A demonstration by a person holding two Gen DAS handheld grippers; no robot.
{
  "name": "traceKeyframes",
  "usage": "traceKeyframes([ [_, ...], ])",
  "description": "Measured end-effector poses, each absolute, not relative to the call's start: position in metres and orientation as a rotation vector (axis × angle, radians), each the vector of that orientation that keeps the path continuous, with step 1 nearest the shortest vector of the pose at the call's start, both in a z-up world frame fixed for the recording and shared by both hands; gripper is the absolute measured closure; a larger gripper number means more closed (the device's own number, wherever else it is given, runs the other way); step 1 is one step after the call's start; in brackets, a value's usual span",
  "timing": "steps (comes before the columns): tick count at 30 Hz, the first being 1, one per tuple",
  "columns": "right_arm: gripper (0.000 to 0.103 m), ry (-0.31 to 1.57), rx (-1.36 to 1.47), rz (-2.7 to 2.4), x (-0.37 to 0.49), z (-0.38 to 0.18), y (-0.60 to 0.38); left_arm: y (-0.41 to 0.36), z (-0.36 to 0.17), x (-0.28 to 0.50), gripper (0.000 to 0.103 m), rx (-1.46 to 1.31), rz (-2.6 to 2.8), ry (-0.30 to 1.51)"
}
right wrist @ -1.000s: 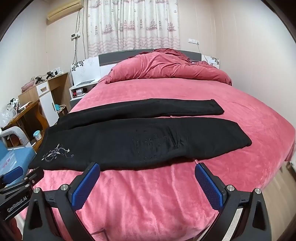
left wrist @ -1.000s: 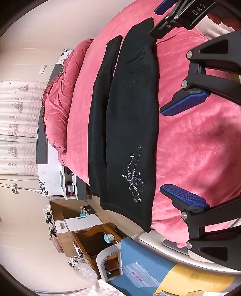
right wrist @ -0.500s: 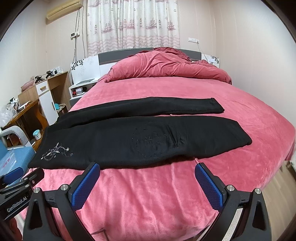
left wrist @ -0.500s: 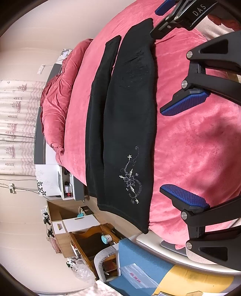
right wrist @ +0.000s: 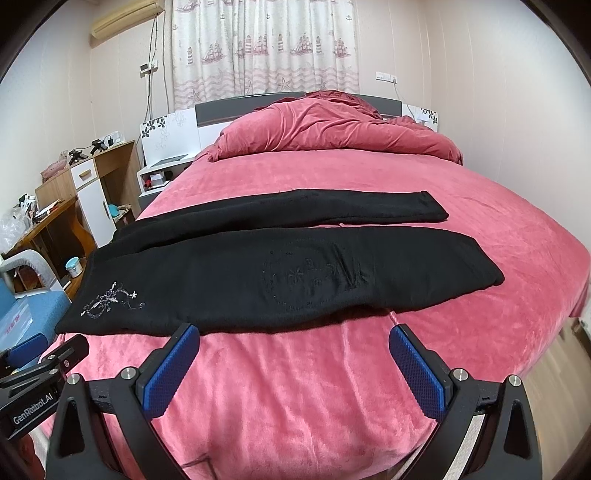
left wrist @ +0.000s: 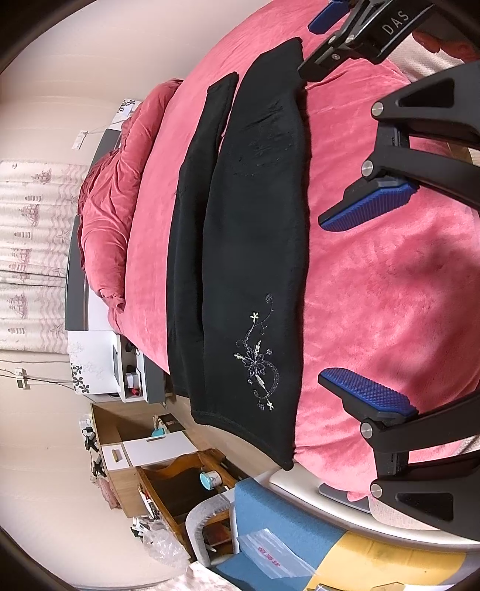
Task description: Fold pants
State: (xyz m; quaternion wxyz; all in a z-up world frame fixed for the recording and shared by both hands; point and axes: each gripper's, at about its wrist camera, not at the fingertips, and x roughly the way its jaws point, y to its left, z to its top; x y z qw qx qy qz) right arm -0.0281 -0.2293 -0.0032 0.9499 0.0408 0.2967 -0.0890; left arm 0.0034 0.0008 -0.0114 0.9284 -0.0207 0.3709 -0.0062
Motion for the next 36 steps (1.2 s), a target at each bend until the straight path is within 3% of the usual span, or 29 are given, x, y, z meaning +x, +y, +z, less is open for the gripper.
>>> traceKeyframes([
  [36,0.000,0.630,0.092,-0.180,-0.0250,-0.0082,-0.2305,-0.0008,-0.0149,0.0048,0.025,-0.050,-0.024,0.771],
])
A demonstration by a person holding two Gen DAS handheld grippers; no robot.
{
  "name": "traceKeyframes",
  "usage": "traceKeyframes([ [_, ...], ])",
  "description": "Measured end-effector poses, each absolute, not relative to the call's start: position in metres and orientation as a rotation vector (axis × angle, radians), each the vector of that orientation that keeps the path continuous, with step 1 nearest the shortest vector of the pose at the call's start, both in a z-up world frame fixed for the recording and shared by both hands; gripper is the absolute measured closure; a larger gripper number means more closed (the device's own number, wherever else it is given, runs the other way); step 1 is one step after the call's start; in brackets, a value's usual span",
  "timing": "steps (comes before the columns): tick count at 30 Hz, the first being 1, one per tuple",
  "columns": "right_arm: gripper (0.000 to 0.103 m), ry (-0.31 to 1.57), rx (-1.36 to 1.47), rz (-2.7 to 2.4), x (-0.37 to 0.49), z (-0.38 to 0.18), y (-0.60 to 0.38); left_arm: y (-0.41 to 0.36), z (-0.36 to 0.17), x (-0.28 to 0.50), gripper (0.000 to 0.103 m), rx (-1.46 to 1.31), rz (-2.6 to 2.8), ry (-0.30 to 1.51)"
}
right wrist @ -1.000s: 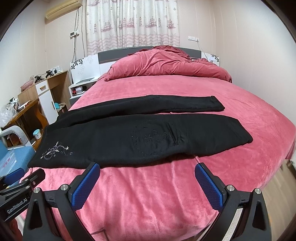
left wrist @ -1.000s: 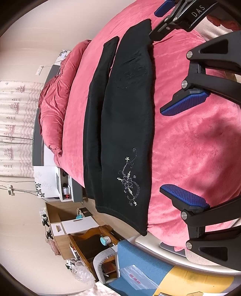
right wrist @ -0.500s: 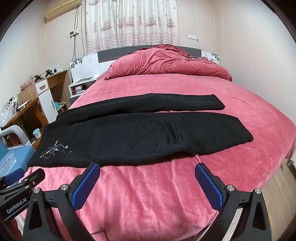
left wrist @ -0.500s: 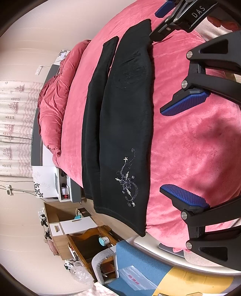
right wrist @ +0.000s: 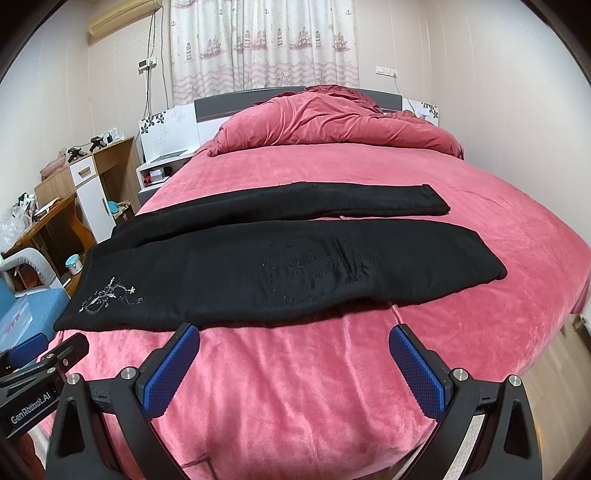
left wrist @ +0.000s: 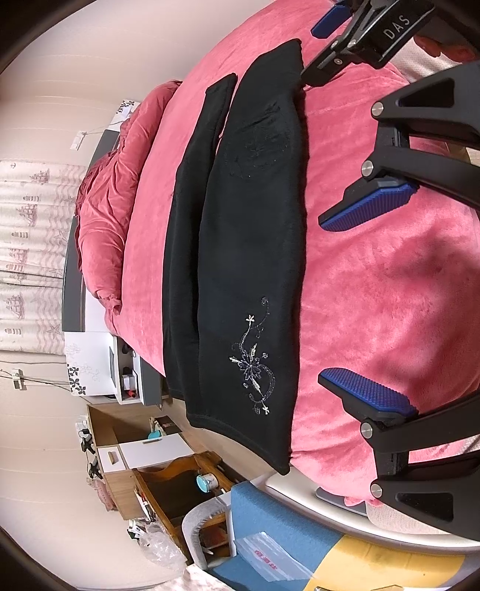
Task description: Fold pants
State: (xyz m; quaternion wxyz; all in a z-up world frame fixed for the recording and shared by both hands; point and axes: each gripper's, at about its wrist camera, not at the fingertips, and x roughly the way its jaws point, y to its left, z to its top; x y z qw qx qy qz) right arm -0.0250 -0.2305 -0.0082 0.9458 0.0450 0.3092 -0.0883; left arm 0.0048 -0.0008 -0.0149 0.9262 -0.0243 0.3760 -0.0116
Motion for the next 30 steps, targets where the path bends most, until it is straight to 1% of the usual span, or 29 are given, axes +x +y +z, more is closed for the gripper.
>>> traceKeyframes([
  [3,0.000,0.642,0.095,-0.180,-0.022,-0.010,-0.231,-0.001,-0.017,0.007,0.025,-0.049,-0.032,0.782],
  [6,0.000,0.661,0.108,-0.185,-0.019,-0.016,-0.236,0.001,-0.023,0.014,0.025,-0.071,-0.064,0.830],
  [10,0.000,0.685,0.149,-0.194,-0.014,-0.024,-0.249,0.017,-0.045,0.028,0.025,-0.235,-0.179,0.953],
  [13,0.000,0.704,0.202,-0.196,-0.009,-0.031,-0.264,0.028,-0.059,0.035,0.026,-0.314,-0.166,1.000],
  [19,0.000,0.745,0.292,-0.192,0.004,-0.054,-0.299,0.038,-0.071,0.048,0.027,-0.355,-0.213,1.013],
  [24,0.000,0.823,0.386,-0.213,0.020,-0.073,-0.345,0.064,-0.089,0.068,0.027,-0.519,-0.202,1.061],
  [27,0.000,0.793,0.472,-0.205,0.026,-0.077,-0.381,0.089,-0.097,0.081,0.027,-0.626,-0.131,1.047],
  [30,0.000,0.756,0.567,-0.214,0.034,-0.078,-0.417,0.106,-0.097,0.094,0.027,-0.623,-0.077,1.002],
])
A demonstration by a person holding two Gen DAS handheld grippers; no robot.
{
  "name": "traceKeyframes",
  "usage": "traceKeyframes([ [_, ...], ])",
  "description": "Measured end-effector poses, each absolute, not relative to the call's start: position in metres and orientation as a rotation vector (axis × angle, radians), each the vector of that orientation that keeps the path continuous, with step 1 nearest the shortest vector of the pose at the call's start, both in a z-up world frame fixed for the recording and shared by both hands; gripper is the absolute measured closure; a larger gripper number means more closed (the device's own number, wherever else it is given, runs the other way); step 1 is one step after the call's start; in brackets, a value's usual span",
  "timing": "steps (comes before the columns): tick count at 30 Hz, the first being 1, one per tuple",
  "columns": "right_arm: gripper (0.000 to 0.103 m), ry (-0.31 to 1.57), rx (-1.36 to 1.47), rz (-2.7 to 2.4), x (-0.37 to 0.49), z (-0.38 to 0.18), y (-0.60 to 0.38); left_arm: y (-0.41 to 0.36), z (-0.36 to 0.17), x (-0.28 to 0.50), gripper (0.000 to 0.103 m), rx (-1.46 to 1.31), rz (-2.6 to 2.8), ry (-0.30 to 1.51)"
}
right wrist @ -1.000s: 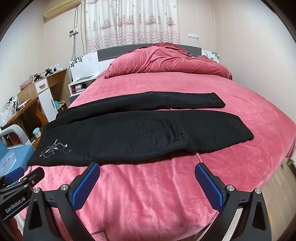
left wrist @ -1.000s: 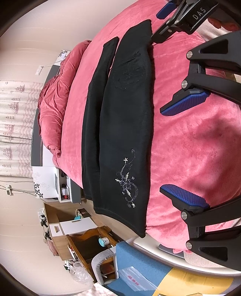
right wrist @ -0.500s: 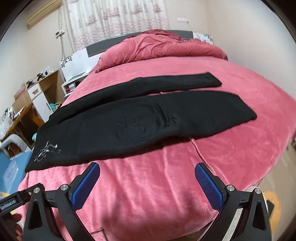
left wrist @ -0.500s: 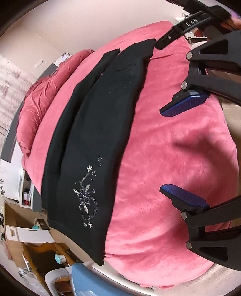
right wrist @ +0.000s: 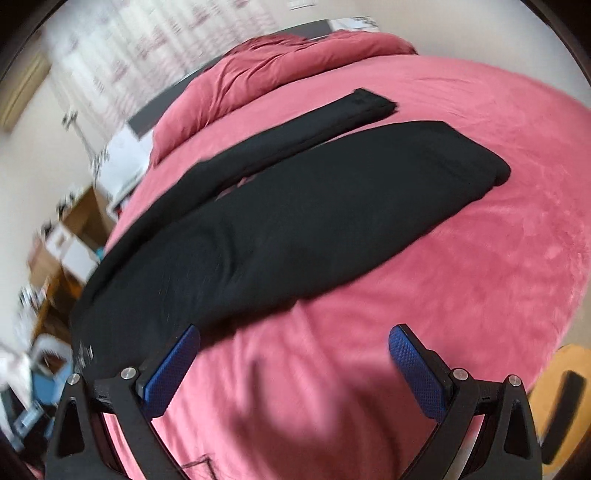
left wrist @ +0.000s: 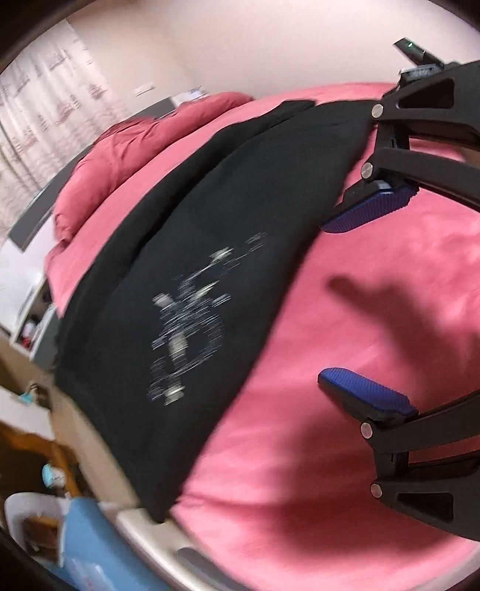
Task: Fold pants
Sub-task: 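Lower both tools and pinch the embroidered black pants near the waistband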
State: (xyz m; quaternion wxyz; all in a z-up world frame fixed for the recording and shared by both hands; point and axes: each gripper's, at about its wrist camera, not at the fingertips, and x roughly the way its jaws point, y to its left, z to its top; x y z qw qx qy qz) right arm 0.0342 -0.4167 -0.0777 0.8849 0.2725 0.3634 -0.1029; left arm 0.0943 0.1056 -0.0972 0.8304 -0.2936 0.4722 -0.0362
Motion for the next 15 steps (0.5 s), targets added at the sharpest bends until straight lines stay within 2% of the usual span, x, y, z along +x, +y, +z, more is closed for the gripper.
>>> traceKeyframes([
  [2,0.002,0.754,0.642,-0.219,0.043,-0.082,-0.438,0.110,-0.097,0.103,0.027,-0.583,-0.049,0.970],
  [4,0.012,0.755,0.739,-0.211,0.051,-0.088,-0.458,0.115,-0.099,0.114,0.028,-0.578,-0.048,0.960],
  [7,0.021,0.750,0.863,-0.210,0.063,-0.102,-0.480,0.122,-0.106,0.123,0.031,-0.648,-0.044,0.961],
  [12,0.023,0.701,0.896,-0.209,0.082,-0.110,-0.489,0.137,-0.112,0.139,0.031,-0.718,-0.032,0.924],
  [14,0.030,0.682,0.891,-0.207,0.092,-0.110,-0.491,0.140,-0.115,0.145,0.032,-0.734,-0.026,0.905],
  [15,0.037,0.672,0.892,-0.209,0.097,-0.112,-0.494,0.142,-0.116,0.148,0.034,-0.745,-0.019,0.895],
])
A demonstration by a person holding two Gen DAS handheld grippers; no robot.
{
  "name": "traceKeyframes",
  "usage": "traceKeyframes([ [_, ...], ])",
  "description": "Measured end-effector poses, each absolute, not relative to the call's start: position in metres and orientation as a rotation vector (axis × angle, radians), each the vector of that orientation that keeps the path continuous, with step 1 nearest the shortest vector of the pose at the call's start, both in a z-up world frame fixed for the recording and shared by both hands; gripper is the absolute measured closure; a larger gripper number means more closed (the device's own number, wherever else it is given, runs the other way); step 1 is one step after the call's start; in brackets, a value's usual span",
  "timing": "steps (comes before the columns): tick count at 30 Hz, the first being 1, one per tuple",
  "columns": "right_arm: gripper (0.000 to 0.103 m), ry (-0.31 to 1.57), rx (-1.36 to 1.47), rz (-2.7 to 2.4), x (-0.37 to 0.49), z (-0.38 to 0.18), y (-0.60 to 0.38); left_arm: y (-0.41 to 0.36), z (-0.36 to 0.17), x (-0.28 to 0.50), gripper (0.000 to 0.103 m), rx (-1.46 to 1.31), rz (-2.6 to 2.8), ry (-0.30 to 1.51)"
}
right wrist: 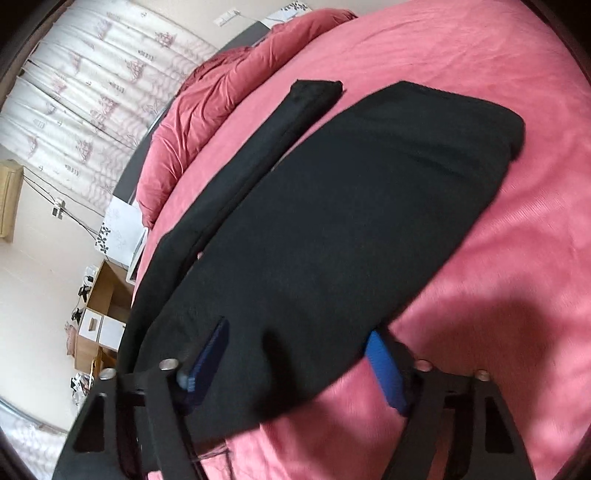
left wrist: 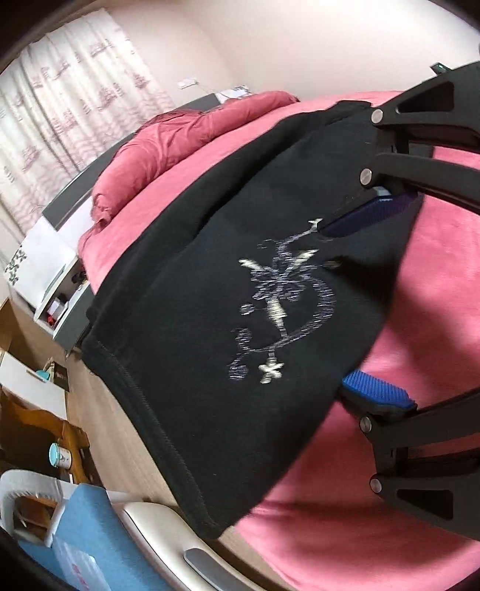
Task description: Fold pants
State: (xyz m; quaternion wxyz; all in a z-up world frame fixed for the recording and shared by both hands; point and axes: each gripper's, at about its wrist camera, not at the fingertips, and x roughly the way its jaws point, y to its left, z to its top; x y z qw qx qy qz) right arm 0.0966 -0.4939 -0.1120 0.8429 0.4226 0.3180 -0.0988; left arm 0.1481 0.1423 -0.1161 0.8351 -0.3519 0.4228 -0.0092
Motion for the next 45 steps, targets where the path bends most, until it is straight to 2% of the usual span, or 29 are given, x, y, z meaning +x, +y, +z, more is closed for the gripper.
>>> traceKeyframes([
  [2,0.052,0.669,0.907,-0.224,0.102,-0.116,-0.499,0.149,-0.120,0.157,0.039,-0.776,-0.002,0.889],
  [4,0.077,0.665,0.937,-0.244,0.106,-0.120,-0.507,0.156,-0.123,0.163,0.053,-0.800,0.046,0.905],
  [5,0.080,0.661,0.961,-0.241,0.107,-0.122,-0.511,0.154,-0.124,0.167,0.067,-0.780,0.075,0.929],
  [7,0.085,0.644,0.982,-0.229,0.108,-0.122,-0.515,0.152,-0.120,0.175,0.075,-0.748,0.083,0.948],
  [8,0.086,0.648,0.963,-0.233,0.109,-0.120,-0.514,0.152,-0.118,0.177,0.084,-0.731,0.074,0.947],
  [12,0.088,0.640,0.877,-0.248,0.103,-0.105,-0.506,0.161,-0.109,0.171,0.091,-0.745,0.047,0.912],
  [22,0.089,0.601,0.827,-0.258,0.060,-0.074,-0.506,0.177,-0.088,0.121,0.092,-0.765,-0.014,0.875],
  [30,0.089,0.654,0.790,-0.278,0.020,-0.092,-0.504,0.179,-0.098,0.087,0.094,-0.694,0.019,0.911],
  [33,0.088,0.672,0.871,-0.264,0.021,-0.106,-0.515,0.179,-0.106,0.083,0.092,-0.681,0.028,0.938],
  [36,0.077,0.713,0.887,-0.280,0.021,-0.112,-0.520,0.182,-0.106,0.076,0.087,-0.679,0.035,0.931],
  [37,0.066,0.711,0.887,-0.286,0.017,-0.111,-0.519,0.184,-0.103,0.072,0.084,-0.686,0.034,0.919],
  [39,0.054,0.691,0.883,-0.319,0.007,-0.108,-0.524,0.193,-0.096,0.063,0.075,-0.717,0.026,0.888],
  [43,0.052,0.592,0.874,-0.488,-0.027,-0.094,-0.542,0.210,-0.073,0.051,0.074,-0.707,0.084,0.808],
  [45,0.051,0.560,0.831,-0.543,-0.036,-0.084,-0.550,0.214,-0.060,0.056,0.069,-0.696,0.087,0.764],
])
